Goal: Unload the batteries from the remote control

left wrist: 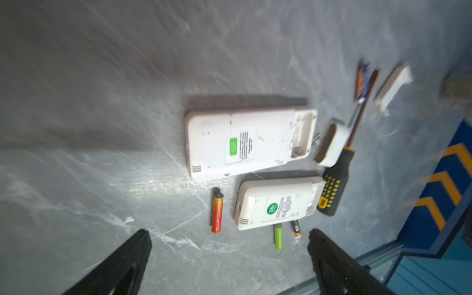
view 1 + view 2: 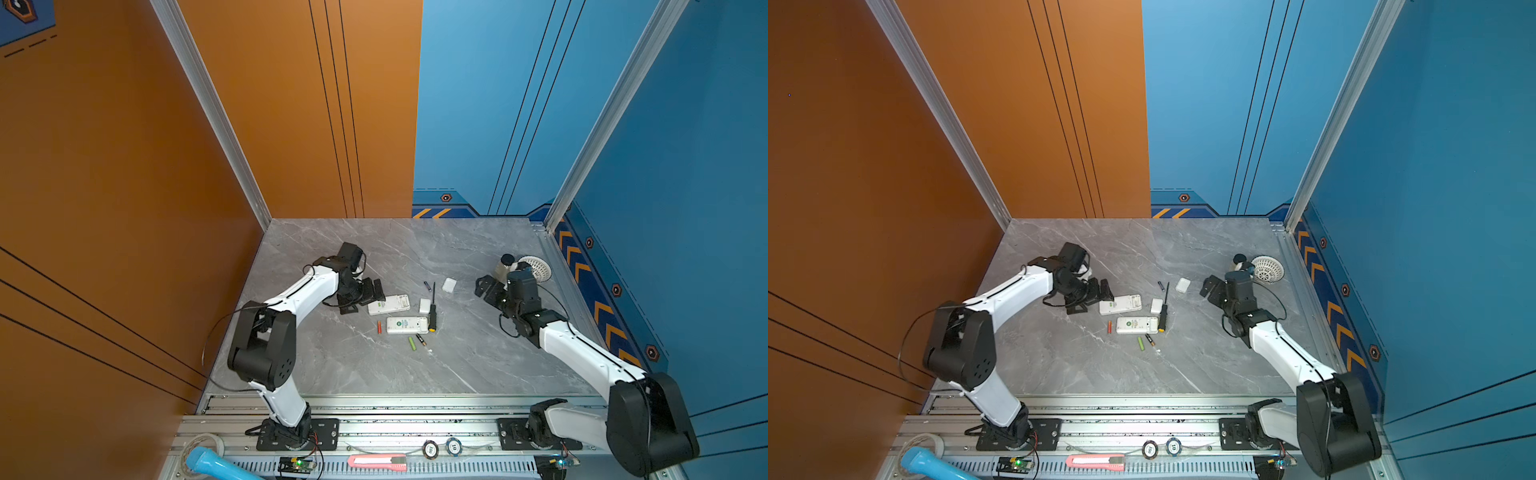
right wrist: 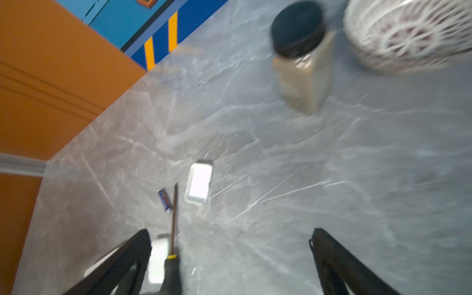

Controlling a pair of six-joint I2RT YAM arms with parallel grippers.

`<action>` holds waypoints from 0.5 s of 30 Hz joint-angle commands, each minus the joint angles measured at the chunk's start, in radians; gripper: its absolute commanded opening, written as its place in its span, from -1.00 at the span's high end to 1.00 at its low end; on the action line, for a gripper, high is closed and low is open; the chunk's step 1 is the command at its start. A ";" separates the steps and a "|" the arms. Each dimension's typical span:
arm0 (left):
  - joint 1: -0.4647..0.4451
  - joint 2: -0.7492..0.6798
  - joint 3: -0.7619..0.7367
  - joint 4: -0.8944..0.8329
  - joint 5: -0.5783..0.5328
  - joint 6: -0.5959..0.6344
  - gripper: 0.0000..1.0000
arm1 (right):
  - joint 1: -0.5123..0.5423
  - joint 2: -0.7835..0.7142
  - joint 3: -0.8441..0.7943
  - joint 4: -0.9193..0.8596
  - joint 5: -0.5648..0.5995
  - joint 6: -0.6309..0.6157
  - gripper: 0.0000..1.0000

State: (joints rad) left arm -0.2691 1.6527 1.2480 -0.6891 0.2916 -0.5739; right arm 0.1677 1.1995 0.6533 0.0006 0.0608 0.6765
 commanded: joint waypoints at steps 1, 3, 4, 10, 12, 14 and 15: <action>0.103 -0.098 -0.007 0.118 -0.086 0.068 -1.00 | -0.096 -0.060 -0.026 -0.103 0.131 -0.099 -1.00; 0.174 -0.159 -0.080 0.245 -0.132 0.109 -0.97 | -0.110 -0.111 -0.052 -0.093 0.246 -0.177 -1.00; 0.217 -0.194 -0.133 0.329 -0.157 0.120 -0.96 | -0.107 -0.146 -0.094 -0.037 0.302 -0.233 -1.00; 0.395 -0.295 -0.534 0.959 -0.256 0.253 -0.96 | -0.147 -0.230 -0.415 0.512 0.385 -0.444 -1.00; 0.385 -0.289 -0.637 1.116 -0.298 0.373 -0.96 | -0.156 -0.165 -0.411 0.570 0.310 -0.492 -1.00; 0.381 -0.281 -0.698 1.206 -0.282 0.432 -0.96 | -0.135 -0.074 -0.407 0.688 0.295 -0.552 -1.00; 0.381 -0.271 -0.708 1.236 -0.252 0.446 -0.96 | -0.137 -0.015 -0.398 0.742 0.270 -0.560 -1.00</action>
State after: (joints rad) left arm 0.1204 1.3777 0.5690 0.2687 0.0513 -0.2741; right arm 0.0238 1.1103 0.2382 0.4892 0.3622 0.2329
